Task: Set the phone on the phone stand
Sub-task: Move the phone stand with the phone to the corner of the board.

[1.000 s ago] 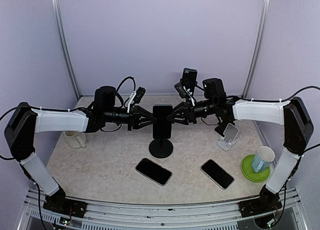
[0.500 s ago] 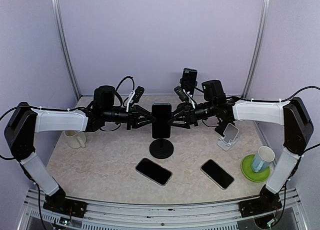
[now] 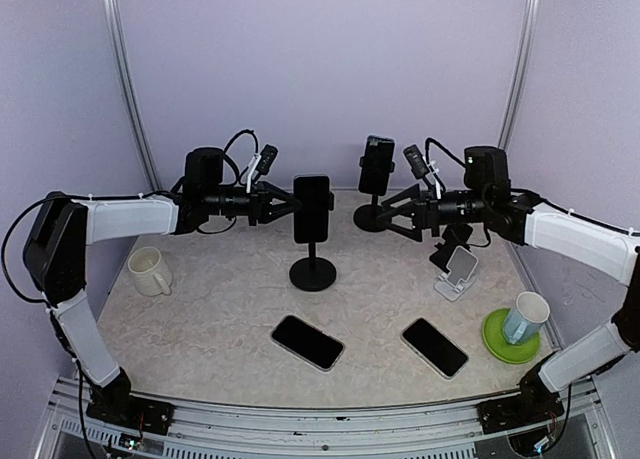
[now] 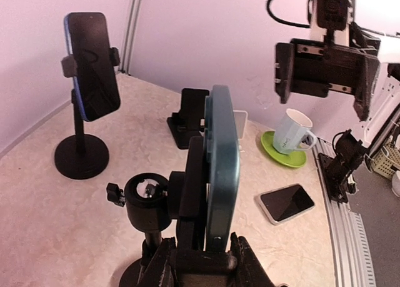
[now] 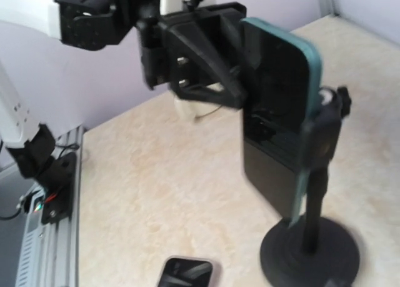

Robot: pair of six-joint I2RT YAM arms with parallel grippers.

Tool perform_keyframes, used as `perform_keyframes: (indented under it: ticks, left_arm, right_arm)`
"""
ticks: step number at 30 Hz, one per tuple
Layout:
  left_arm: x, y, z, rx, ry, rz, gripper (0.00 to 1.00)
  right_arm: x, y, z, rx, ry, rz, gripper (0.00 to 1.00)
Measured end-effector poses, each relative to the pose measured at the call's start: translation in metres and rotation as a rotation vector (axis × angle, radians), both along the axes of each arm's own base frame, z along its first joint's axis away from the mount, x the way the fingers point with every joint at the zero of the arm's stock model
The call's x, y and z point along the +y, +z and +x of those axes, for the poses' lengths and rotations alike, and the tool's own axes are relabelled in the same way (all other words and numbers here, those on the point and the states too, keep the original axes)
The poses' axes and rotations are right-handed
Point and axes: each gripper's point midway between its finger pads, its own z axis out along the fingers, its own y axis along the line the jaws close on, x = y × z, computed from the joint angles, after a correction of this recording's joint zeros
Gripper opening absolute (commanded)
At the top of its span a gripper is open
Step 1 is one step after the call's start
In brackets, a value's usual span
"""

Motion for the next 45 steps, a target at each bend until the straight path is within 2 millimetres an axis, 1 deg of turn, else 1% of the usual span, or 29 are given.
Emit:
perform_keyframes:
  ticks: [1,2,5,8,13,18,22,26,31,36,38,45]
  left_arm:
    - [0.001,0.001,0.006,-0.004,0.008,-0.002,0.00]
    - [0.002,0.005,0.017,-0.013,0.018,-0.007,0.00]
    - [0.007,0.010,0.037,-0.029,0.042,-0.014,0.00]
    - [0.010,0.016,0.059,-0.051,0.062,-0.028,0.00]
    - [0.018,0.021,0.094,-0.077,0.085,-0.057,0.00]
    - [0.034,0.018,0.130,-0.091,0.113,-0.084,0.00]
    - [0.046,0.013,0.152,-0.092,0.131,-0.104,0.00]
    - [0.053,0.009,0.171,-0.102,0.146,-0.106,0.00]
    - [0.048,0.013,0.185,-0.130,0.141,-0.108,0.00]
    - [0.044,0.014,0.188,-0.159,0.126,-0.093,0.00]
    - [0.043,0.012,0.189,-0.165,0.122,-0.076,0.00]
    - [0.041,-0.006,0.187,-0.150,0.115,-0.023,0.00]
  right_arm:
    - [-0.005,0.004,-0.002,-0.009,-0.020,0.003,0.87]
    - [-0.008,0.007,-0.004,-0.018,-0.036,0.005,0.87]
    - [-0.016,0.014,-0.011,-0.035,-0.075,0.010,0.88]
    - [-0.024,0.016,-0.016,-0.046,-0.111,0.009,0.88]
    - [-0.037,0.018,-0.025,-0.061,-0.170,0.005,0.88]
    - [-0.046,0.014,-0.036,-0.055,-0.197,-0.002,0.90]
    - [-0.052,0.006,-0.042,-0.045,-0.214,-0.012,0.92]
    - [-0.058,0.002,-0.051,-0.036,-0.224,-0.022,0.93]
    - [-0.062,-0.001,-0.055,-0.028,-0.231,-0.032,0.94]
    - [-0.063,-0.010,-0.057,-0.004,-0.234,-0.050,0.94]
    - [-0.064,-0.012,-0.058,0.003,-0.234,-0.055,0.94]
    - [-0.064,-0.014,-0.058,0.007,-0.232,-0.057,0.94]
